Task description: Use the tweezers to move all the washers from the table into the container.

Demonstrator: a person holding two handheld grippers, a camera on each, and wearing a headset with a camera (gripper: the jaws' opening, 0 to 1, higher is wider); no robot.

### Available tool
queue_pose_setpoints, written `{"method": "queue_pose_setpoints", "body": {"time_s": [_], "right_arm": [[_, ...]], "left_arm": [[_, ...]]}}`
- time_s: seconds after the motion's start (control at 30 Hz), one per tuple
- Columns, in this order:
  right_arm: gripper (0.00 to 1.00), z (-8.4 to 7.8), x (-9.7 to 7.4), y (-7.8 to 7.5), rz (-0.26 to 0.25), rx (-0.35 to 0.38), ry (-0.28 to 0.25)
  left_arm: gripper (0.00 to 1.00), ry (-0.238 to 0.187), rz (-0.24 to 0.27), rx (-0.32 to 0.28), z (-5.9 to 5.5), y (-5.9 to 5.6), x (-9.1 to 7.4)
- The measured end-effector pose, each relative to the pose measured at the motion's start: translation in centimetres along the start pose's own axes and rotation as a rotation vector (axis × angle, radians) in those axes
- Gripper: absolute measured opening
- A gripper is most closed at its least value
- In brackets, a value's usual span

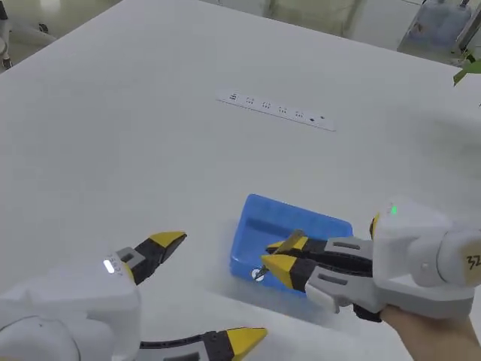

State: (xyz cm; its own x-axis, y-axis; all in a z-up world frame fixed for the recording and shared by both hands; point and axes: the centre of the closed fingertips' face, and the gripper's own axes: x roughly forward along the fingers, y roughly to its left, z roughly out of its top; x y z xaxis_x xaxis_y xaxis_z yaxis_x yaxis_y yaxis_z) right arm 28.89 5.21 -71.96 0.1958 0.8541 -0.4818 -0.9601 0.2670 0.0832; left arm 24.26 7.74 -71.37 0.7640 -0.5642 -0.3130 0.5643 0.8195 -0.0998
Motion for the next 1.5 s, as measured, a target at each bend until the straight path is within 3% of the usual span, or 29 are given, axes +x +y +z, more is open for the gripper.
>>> {"method": "queue_pose_setpoints", "body": {"time_s": [0.13,0.37,0.67,0.97,1.5], "right_arm": [[0.02,0.8,0.3,-0.2,0.022,0.042,-0.038],[0.02,1.0,0.2,-0.1,0.024,0.053,-0.047],[0.02,2.0,0.2,-2.4,-0.032,0.103,-0.092],[0.02,0.9,2.1,-5.3,-0.092,0.138,-0.046],[0.02,-2.0,4.2,-6.6,-0.094,0.135,0.042]], "left_arm": [[0.83,0.001,0.002,0.001,0.0,0.0,0.0],[0.82,0.001,0.009,-0.004,0.0,0.2,0.0],[0.82,0.008,0.001,0.005,-0.1,0.0,0.0],[0.82,0.01,0.004,0.007,-0.1,0.1,0.0],[0.82,0.013,0.017,-0.003,-0.2,0.4,0.0]]}}
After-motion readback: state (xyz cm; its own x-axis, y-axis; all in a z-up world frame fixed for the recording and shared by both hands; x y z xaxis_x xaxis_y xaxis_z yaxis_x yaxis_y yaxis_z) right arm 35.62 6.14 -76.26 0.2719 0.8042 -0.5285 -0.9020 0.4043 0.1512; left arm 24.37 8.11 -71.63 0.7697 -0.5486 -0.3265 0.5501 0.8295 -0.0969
